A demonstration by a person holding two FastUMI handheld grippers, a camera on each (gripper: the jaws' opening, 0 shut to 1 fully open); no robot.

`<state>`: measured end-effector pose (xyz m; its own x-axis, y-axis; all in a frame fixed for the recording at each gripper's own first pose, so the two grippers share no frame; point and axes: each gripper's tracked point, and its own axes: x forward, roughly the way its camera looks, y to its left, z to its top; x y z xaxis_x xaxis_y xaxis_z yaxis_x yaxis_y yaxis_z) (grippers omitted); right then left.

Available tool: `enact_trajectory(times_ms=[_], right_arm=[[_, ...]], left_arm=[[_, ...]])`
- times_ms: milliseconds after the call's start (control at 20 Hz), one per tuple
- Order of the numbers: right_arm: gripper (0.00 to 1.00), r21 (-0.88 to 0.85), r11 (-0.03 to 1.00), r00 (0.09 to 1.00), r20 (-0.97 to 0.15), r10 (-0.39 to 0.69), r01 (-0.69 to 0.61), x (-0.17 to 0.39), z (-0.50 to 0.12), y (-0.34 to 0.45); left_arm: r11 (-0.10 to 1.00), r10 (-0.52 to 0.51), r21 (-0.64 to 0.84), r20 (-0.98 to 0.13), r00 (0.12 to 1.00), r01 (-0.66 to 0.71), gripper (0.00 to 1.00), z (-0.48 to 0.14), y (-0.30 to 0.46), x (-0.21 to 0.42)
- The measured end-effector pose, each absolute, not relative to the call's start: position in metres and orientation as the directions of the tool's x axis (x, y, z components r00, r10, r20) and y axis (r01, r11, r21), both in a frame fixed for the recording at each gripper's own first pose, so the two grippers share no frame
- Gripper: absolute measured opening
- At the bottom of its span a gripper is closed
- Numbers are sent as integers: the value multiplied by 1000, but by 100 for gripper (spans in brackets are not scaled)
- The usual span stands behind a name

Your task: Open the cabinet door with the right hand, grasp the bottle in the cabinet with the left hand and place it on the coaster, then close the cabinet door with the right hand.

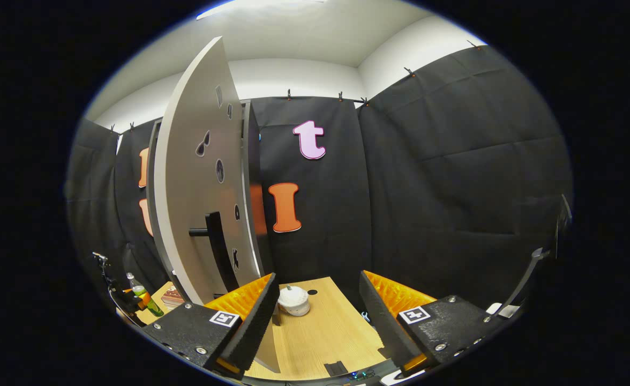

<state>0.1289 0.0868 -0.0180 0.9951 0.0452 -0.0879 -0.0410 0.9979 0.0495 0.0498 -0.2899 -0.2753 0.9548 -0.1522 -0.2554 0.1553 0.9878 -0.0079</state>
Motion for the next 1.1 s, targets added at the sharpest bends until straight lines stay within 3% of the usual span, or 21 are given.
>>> enact_trajectory(times_ms=[50, 500, 550, 650, 1100], right_arm=[[99, 44, 998, 995, -90, 41, -37, 128, -18, 86], [99, 4, 999, 989, -146, 36, -36, 129, -29, 86], [93, 2, 999, 988, -149, 34, -34, 129, -29, 86], [93, 1, 1000, 987, -156, 30, -30, 131, -29, 86], [93, -3, 1000, 985, -173, 30, -31, 132, -33, 92]], left_arm=[[988, -152, -14, -268, 951, 154, 84, -286, -290, 47], [989, -145, -75, -324, 935, 128, 83, -370, -290, 29], [990, -142, -67, -332, 933, 127, 83, -378, -291, 29], [991, -135, -50, -346, 928, 126, 83, -393, -292, 29], [993, -117, -71, -371, 921, 97, 83, -425, -294, 14]])
